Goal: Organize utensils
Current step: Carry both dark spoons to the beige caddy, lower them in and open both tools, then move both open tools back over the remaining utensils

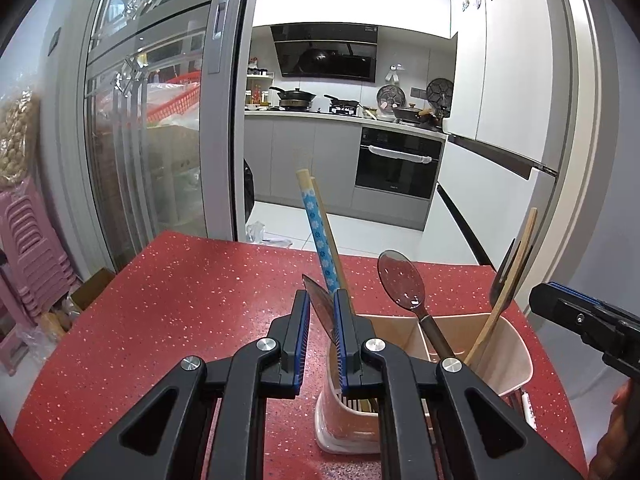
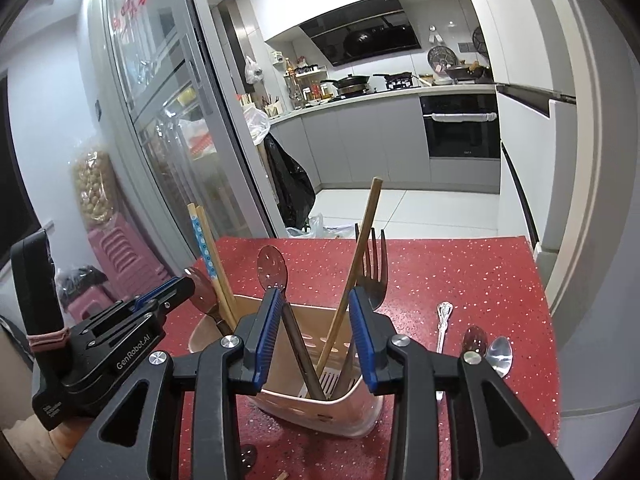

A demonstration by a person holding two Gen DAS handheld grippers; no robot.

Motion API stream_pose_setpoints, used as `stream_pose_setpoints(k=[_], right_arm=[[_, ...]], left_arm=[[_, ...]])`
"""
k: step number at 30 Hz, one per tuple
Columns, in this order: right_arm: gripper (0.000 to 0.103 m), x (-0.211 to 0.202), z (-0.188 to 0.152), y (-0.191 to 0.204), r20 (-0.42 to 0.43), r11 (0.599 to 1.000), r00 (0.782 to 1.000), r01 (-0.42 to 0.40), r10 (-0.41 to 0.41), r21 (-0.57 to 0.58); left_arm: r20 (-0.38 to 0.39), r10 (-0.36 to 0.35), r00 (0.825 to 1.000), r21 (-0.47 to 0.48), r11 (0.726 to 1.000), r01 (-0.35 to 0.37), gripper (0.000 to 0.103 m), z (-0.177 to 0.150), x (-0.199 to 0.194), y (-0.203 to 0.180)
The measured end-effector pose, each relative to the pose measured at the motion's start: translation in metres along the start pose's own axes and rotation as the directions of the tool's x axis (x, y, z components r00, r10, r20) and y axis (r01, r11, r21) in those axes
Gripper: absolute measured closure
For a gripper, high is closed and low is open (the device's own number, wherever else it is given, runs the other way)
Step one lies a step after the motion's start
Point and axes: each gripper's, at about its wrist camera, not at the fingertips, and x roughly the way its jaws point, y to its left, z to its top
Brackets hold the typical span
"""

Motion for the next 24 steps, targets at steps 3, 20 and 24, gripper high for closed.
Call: stream_pose_setpoints(k=[3,20,24], right_arm=[[0.064,0.003,0.003,0.005,-0.019,1.000,1.000,-0.008,0.008,-0.025],[0.045,0.071,0.024,0.043,-0.227,0.990,0.974,-0.003,-0.029,-0.138],[0.045,0.101,0.024,0.057,-0.273,0.975,0.957,0.039,-0.100,-0.221]], left_arm=[[0.002,0.002,1.000,-0.004,1.000,-0.002,0.066,0.000,-0.003,0.002],[-0.003,0.067,0.998,-0.077,0.995,-0.067,0.000,-0.011,-0.025,0.041],[-0.019,0.072,0.997,-0.103,0.992,-0.073,0.000,-0.018,-0.028,0.055]])
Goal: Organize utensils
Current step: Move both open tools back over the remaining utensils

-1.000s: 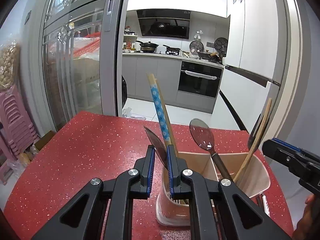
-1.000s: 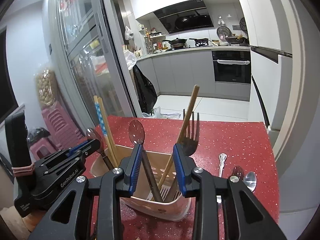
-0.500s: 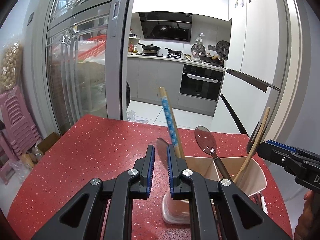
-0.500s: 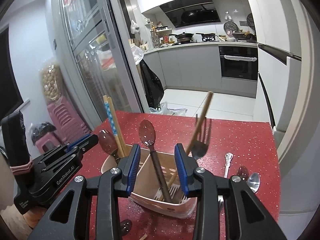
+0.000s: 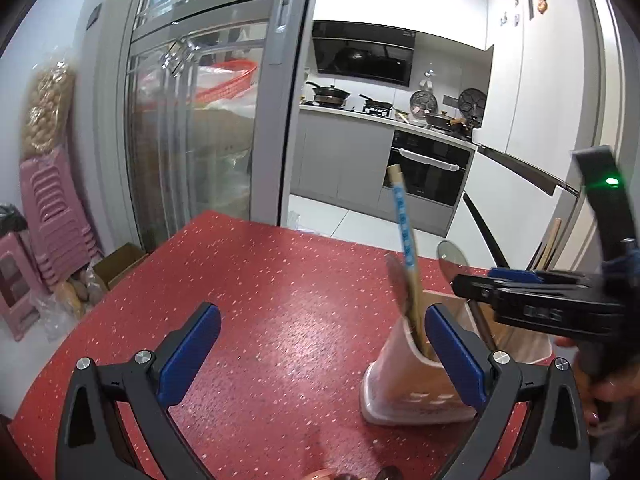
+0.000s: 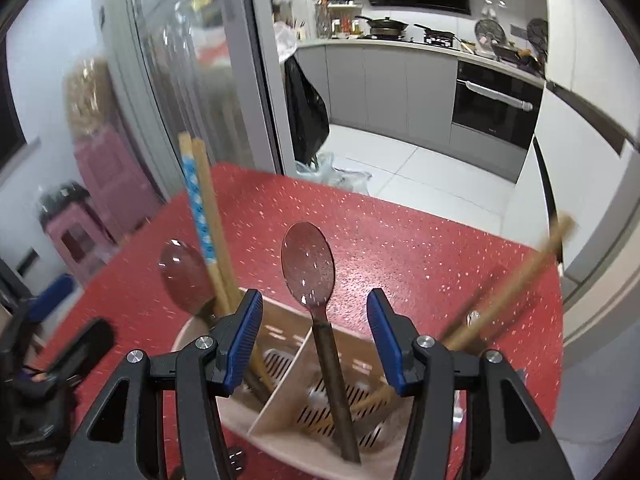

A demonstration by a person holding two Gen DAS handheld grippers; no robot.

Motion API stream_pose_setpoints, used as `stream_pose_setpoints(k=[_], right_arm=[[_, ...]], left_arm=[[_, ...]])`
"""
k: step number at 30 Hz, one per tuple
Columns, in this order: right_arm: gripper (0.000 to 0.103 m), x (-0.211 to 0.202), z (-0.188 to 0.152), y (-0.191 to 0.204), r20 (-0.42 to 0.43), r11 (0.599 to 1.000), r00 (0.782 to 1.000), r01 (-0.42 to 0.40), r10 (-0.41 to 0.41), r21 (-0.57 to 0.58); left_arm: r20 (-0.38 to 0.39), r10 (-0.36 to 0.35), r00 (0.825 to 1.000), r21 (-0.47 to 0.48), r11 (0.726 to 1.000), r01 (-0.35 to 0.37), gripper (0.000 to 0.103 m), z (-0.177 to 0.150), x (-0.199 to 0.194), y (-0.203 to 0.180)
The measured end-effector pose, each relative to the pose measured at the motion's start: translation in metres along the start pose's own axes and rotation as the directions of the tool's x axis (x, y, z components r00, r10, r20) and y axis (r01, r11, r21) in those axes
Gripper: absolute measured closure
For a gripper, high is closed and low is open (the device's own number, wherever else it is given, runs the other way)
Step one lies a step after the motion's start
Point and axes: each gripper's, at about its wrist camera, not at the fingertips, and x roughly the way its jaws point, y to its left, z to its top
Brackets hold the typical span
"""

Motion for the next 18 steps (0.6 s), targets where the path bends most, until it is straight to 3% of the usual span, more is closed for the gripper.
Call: stream_pose_setpoints(k=[3,4,5,8,11,14,18], right_arm=[[0.050,0.013,0.007,0.008,-0.023,0.999,0.999,0.037,-0.038,-0.035],[0.068,0.015,0.008,0.010,-0.024,0.999,0.999,0.035,-0.036,-0.038],[0.070,0.016,0.009,0.012,-0.026,0.998,0.999,0.044,-0.045,-0.043],[0.071,0.008,0.010,0.012,0.018,0.998,0.998,0.059,-0.058,-0.028],[0.071,-0.009,0.006,0.005,0.117,0.999,0.993,0.031,-0.033,0.020],[0.071,-0.029,-0.003,-0.001,0.246,0.998,0.969,0.021,-0.034,0.059],[0.070,-0.038,-0.014,-0.009,0.336,0.993,0.941,0.009,-0.049,0.120]], left_arm=[[-0.008,0.016,1.000,-0.005,1.000,-0.016,0.000,-0.005,0.000,0.009],[-0.013,0.020,1.000,-0.007,1.000,-0.020,0.000,-0.008,0.000,0.012],[-0.017,0.022,1.000,-0.009,1.000,-0.022,0.000,-0.009,0.000,0.014],[-0.025,0.027,0.999,-0.015,1.000,-0.027,0.000,-0.015,0.002,0.019],[-0.033,0.024,0.999,-0.020,1.000,-0.024,0.000,-0.020,0.002,0.022],[-0.041,0.021,0.999,-0.021,1.000,-0.022,0.000,-0.024,0.002,0.022],[-0.052,0.022,0.998,-0.013,1.000,-0.023,0.000,-0.028,0.000,0.017]])
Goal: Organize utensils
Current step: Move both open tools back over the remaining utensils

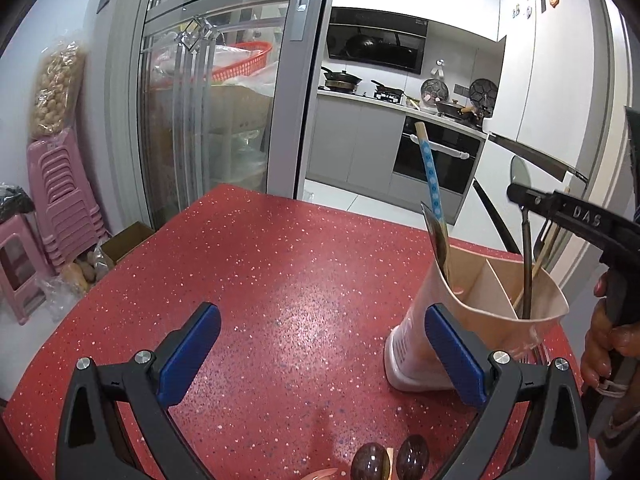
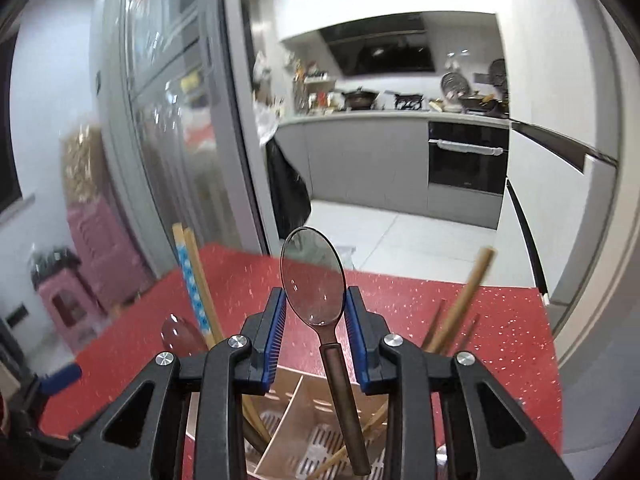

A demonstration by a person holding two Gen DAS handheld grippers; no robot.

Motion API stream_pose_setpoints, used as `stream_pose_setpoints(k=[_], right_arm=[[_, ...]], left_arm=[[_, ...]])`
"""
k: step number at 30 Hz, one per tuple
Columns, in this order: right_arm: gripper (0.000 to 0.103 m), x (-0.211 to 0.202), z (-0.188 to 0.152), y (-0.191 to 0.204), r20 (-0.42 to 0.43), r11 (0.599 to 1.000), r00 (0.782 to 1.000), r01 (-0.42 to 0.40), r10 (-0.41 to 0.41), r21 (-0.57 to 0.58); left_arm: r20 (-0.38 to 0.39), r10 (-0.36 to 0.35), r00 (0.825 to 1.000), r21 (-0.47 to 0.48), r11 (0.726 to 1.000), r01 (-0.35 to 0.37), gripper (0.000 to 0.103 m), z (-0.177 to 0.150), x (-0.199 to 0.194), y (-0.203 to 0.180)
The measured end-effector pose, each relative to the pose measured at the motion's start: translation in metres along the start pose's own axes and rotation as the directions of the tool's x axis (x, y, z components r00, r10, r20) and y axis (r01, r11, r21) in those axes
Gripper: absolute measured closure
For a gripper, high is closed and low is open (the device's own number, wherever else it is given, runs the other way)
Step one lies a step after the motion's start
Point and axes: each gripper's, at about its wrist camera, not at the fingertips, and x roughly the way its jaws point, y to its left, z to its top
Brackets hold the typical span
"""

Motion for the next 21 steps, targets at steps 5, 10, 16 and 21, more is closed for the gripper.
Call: stream_pose_setpoints(k=[5,10,16,21], right_arm=[[0.070,-0.012,-0.011,-0.006,0.073,0.999,0.997,-0.014,0.012,0.032],[0.069,-0.028,-0.028,-0.016,0.085,0.998,0.996,0.028,-0.034,0.062],[0.043,-0.036,-0.036,-0.042,0.021,0.987,0.999,0.031,-0.035,0.157],[0.037,-0.058,-0.035,-0.043,-0.003,0.987,0.999,0.050,-0.050,0.150]], left_arm=[[-0.009,0.019,1.000,0.038,0.999,-0.019,0.000,-0.007,-0.004,-0.007],[-0.023,0.032,0.999,0.040,0.999,-0.031,0.000,-0.013,-0.007,-0.004],[-0.031,0.034,0.999,0.046,0.998,-0.033,0.000,-0.018,-0.014,-0.005],[-0.052,0.029,0.998,0.051,0.998,-0.027,0.000,-0.025,-0.020,-0.006]])
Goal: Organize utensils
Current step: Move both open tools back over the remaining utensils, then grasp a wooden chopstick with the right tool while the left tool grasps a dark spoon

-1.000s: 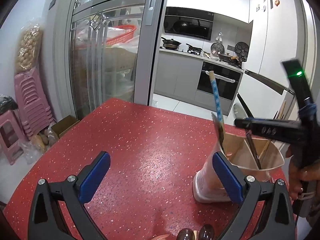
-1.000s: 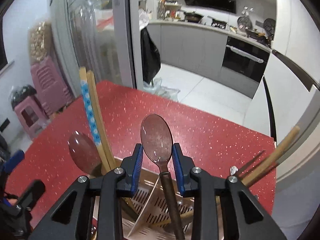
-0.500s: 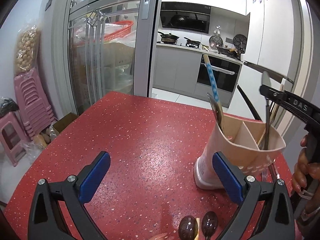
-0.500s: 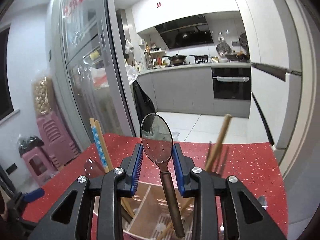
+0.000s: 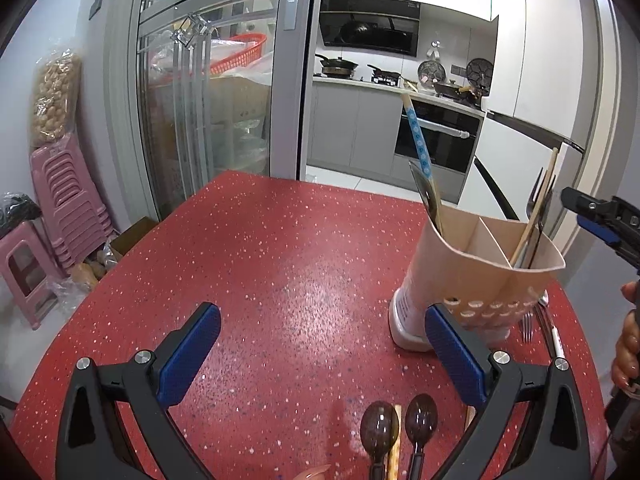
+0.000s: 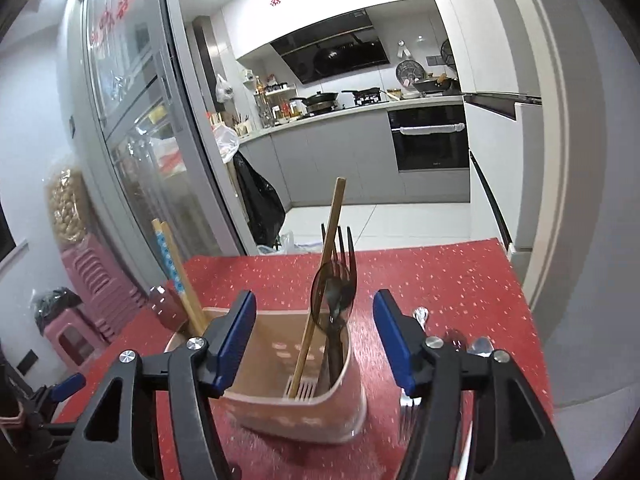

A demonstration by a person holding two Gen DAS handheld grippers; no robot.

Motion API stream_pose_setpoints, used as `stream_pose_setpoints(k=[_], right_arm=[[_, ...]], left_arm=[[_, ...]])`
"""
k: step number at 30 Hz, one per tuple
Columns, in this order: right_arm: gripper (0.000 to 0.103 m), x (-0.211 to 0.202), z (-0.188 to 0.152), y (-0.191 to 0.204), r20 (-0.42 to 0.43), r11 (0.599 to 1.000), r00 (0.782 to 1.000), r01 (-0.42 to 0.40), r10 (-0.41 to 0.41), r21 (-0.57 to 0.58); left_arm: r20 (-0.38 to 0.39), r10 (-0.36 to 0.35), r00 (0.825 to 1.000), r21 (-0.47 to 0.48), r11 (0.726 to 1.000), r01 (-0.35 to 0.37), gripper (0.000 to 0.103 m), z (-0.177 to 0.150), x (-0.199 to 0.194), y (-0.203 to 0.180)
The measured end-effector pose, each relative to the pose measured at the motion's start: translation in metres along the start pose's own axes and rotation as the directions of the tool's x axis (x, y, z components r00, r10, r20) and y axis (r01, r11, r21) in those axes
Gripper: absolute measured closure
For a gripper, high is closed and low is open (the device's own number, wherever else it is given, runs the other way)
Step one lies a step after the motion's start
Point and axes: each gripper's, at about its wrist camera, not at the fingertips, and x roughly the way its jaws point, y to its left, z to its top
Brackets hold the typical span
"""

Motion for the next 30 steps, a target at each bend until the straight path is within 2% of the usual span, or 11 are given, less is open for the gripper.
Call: stream_pose_setpoints(k=[5,9,11,13,17,19,22,30], right_arm=[[0.037,-0.024,-0.019,0.007,-0.102,1.000,0.995,-0.008,0.008,-0.005],[0.037,-0.026,-0.047,0.012,-0.257,0.999,0.966,-0.019,0.026,0.028],[0.037,-0.024,-0.067,0.013,-0.338,0.997,0.940,-0.029,0.049,0.065],[0.037,-0.020,-0.086,0.016,-0.422,0.996,0.905,-0.015,0.052,0.090],[0.039,-0.011,-0.118,0.020,-0.547,0.993,0.837,0.030,0.038,0.115],[0.043,-0.005,-0.128,0.024,-0.592,0.993,0.805,0.042,0.033,0.112],[0.047,0.001,-0.139,0.027,-0.631,0.994,0.776,0.068,0.004,0.089],[0.051,0.015,-0.147,0.040,-0.659,0.992,0.750,0.117,-0.060,0.043]], left_arm=[[-0.084,-0.010,0.996,0.025,1.000,0.012,0.000,-0.015,0.000,0.005],[-0.163,-0.006,0.987,0.052,0.999,0.014,0.000,-0.034,0.004,0.011],[-0.226,-0.022,0.974,0.066,0.997,0.038,0.000,-0.047,0.008,0.014],[-0.267,-0.036,0.963,0.074,0.996,0.057,0.000,-0.056,0.011,0.017],[-0.340,-0.060,0.938,0.102,0.990,0.100,0.000,-0.079,0.013,0.016],[-0.358,-0.065,0.932,0.116,0.987,0.114,0.000,-0.085,0.013,0.014],[-0.384,-0.074,0.920,0.122,0.984,0.130,0.000,-0.093,0.016,0.012],[-0.415,-0.081,0.906,0.112,0.984,0.139,0.000,-0.098,0.024,0.010]])
